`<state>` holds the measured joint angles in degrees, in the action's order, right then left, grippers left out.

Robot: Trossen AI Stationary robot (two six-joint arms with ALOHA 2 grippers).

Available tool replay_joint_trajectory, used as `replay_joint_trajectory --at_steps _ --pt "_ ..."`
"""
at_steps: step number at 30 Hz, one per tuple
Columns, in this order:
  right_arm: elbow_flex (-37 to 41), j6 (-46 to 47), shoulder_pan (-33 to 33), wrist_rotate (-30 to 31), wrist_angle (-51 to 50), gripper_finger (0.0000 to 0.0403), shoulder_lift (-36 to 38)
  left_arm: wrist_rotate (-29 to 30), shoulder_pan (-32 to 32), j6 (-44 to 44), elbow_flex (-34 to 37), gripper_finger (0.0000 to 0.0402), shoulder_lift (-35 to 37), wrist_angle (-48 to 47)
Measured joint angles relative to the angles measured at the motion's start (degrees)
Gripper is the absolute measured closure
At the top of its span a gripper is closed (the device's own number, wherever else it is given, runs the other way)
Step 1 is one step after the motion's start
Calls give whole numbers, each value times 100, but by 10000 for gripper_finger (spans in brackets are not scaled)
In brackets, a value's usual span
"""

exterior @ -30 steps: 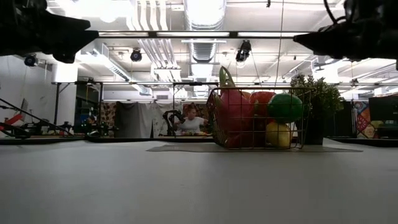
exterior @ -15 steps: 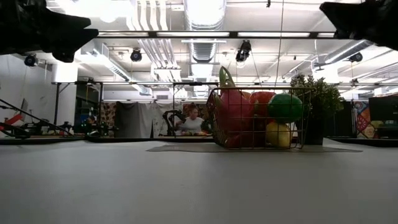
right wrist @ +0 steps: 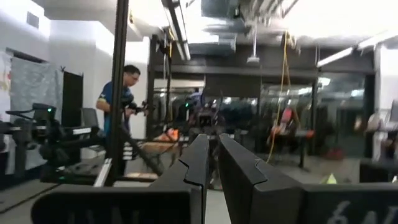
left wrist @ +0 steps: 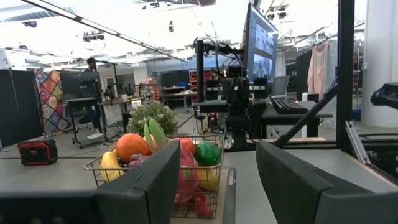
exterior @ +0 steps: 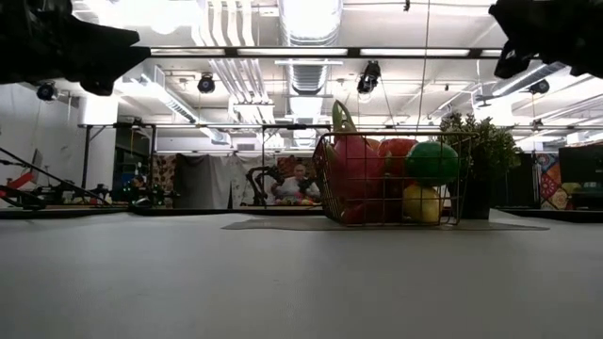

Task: Build produce basket
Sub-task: Return to Home Position

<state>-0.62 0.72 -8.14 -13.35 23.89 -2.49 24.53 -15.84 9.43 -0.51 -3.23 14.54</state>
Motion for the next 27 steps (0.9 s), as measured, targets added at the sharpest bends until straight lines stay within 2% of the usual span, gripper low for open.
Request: replay_joint_trajectory --at_steps 3,27 --pt "0 245 0 0 7 376 -89 -1 2 0 2 208 -4 -5" --pt "4 229 0 3 -5 376 -218 -2 0 0 4 208 -11 -6"
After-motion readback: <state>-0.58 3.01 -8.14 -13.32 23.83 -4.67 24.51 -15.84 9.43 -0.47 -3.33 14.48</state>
